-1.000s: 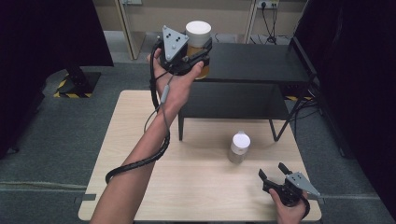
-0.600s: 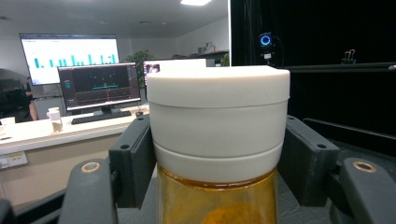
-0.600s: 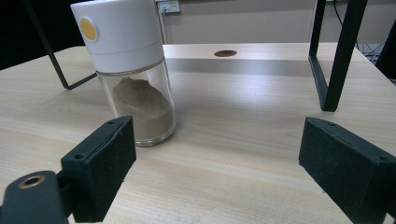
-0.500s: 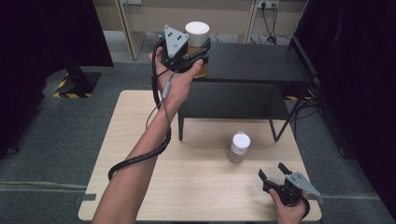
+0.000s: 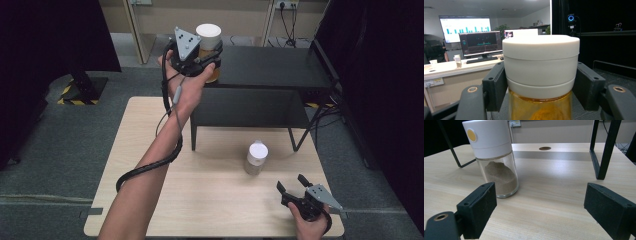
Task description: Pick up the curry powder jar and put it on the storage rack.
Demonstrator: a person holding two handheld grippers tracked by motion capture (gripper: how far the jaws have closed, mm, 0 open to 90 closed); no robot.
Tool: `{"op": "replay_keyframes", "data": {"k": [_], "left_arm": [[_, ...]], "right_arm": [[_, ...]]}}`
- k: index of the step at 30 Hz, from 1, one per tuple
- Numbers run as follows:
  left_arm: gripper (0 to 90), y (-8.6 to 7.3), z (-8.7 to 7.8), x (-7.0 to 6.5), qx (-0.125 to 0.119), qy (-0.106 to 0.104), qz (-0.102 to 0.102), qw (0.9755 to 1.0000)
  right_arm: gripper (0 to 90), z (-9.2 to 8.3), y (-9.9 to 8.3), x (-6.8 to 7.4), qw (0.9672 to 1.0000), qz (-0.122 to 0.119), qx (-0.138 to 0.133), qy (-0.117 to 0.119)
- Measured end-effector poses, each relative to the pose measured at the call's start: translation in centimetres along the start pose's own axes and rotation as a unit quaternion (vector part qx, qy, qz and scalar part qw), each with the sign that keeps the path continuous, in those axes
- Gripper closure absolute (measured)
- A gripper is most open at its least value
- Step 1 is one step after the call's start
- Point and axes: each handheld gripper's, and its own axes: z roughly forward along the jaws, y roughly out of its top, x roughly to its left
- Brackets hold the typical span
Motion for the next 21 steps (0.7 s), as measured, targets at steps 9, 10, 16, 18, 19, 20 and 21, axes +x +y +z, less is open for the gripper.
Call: {"op": "replay_keyframes", "data": {"k": [9,10,16,18,19,20,21], "left_arm": [[34.1,-0.29,0.21,0.09,0.001,0.002,-0.002,1.0],[34.1,-0.29,0.22,0.12,0.001,0.001,0.0,1.0],[33.0,-0.34,0.08,0.27,0.002,0.002,-0.002,1.0],[27.5,-0.28,0.04,0.35,0.003,0.003,-0.008,1.0],[25.2,-0.26,0.0,0.27,0.003,0.004,-0.006,1.0],[22.8,-0.25,-0.07,0.16,0.002,0.006,-0.004,1.0],[21.2,-0.21,-0.16,0.05,0.001,0.008,-0.004,1.0]], "right_arm": [[11.2,0.01,0.02,-0.01,1.0,0.0,0.0,0.001],[11.2,0.01,0.02,-0.01,1.0,0.0,0.001,0.001],[11.2,0.03,0.06,0.01,1.0,-0.002,0.002,0.001],[11.2,0.03,0.06,0.01,1.0,-0.002,0.002,0.001],[11.3,0.03,0.06,0.02,1.0,-0.002,0.002,0.001],[11.2,0.03,0.06,0.03,1.0,-0.003,0.002,0.0],[11.2,0.03,0.06,0.04,1.0,-0.003,0.002,0.0]]}}
